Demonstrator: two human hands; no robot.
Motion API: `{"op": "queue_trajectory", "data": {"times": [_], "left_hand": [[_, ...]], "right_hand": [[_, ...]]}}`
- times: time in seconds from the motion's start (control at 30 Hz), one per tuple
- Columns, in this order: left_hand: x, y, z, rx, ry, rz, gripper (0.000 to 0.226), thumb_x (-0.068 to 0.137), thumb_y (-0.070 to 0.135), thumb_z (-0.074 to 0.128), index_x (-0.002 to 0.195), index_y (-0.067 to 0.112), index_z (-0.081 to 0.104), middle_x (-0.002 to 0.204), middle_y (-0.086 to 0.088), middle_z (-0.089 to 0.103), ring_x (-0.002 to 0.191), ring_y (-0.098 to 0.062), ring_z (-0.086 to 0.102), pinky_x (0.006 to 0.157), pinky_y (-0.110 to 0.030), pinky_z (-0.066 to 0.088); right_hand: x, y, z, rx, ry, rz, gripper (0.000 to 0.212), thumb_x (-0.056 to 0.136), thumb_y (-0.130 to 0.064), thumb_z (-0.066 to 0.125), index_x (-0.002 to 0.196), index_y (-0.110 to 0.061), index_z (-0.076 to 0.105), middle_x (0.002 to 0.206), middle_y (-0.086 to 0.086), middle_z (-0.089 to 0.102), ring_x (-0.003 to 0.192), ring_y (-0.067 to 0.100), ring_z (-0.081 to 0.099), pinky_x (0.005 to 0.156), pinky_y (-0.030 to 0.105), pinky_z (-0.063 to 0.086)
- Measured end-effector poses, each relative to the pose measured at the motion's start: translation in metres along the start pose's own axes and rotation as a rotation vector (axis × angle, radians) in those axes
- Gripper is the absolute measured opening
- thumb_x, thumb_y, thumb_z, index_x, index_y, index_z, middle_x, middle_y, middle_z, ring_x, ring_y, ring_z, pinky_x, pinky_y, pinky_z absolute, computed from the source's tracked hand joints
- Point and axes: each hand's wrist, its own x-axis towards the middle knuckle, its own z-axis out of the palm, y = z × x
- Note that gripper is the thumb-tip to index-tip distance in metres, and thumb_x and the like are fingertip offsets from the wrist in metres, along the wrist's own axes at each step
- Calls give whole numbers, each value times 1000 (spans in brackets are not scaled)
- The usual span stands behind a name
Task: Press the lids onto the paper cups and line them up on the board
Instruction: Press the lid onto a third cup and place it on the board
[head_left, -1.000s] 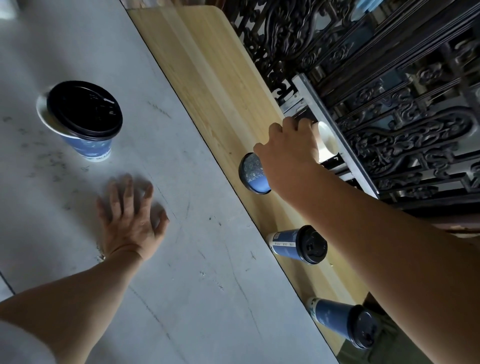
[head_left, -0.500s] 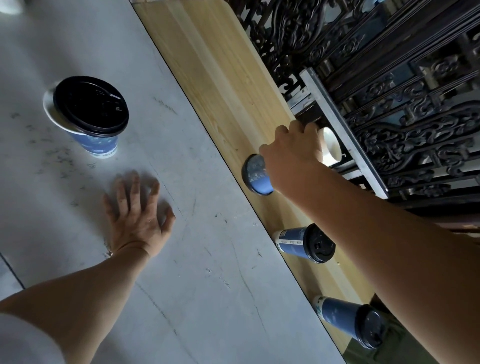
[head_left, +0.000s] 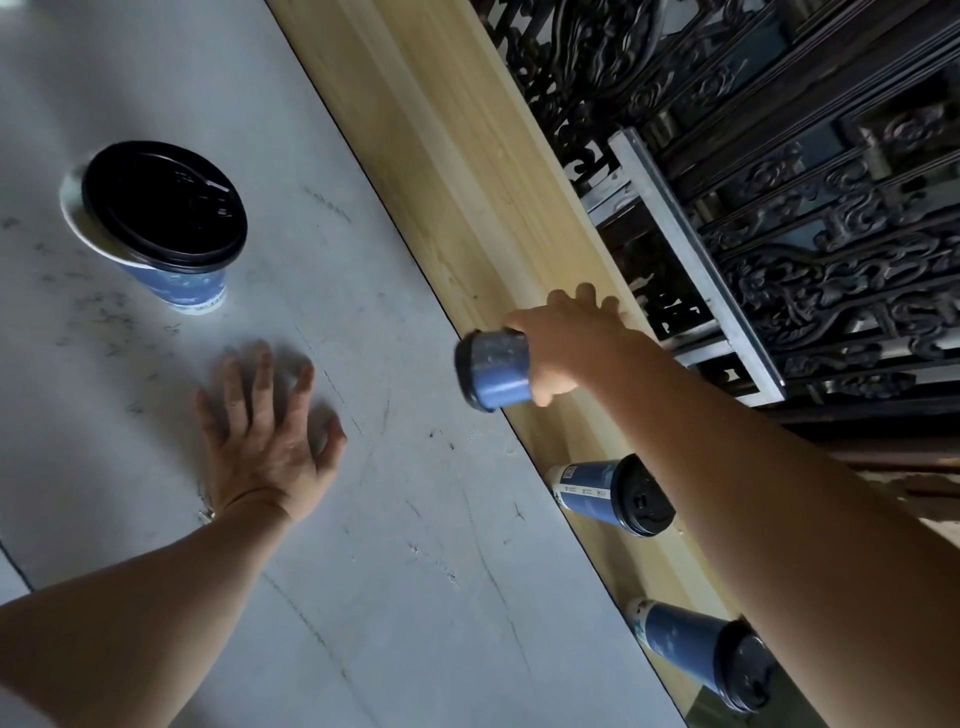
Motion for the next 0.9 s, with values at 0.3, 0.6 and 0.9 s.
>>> {"op": "queue_trajectory", "data": {"times": [0.3, 0.6, 0.9], "left_hand": [[-1, 0, 0, 19, -32, -5, 79, 82, 56, 39, 154, 23, 34, 167, -14, 13, 153, -43, 3, 119, -68, 5], [-1, 3, -1, 4, -11, -12, 81, 80, 54, 40, 153, 20, 37, 166, -16, 15, 153, -45, 4, 118, -69, 5], [-1, 6, -6, 11, 8, -10, 79, 82, 51, 38, 154, 18, 34, 167, -18, 13, 152, -47, 8, 117, -70, 10]], "right_hand": [[30, 15, 52, 1190, 302, 149, 88, 68, -20, 88, 138, -26, 36, 120, 3, 62, 115, 34, 57, 98, 48, 49], [55, -17, 125, 1854, 546, 532, 80, 61, -8, 92, 121, -31, 45, 95, -24, 56, 97, 14, 58, 88, 32, 50], [63, -42, 143, 2085, 533, 618, 84, 60, -9, 90, 129, -32, 49, 108, -11, 67, 101, 13, 64, 81, 30, 54]]}}
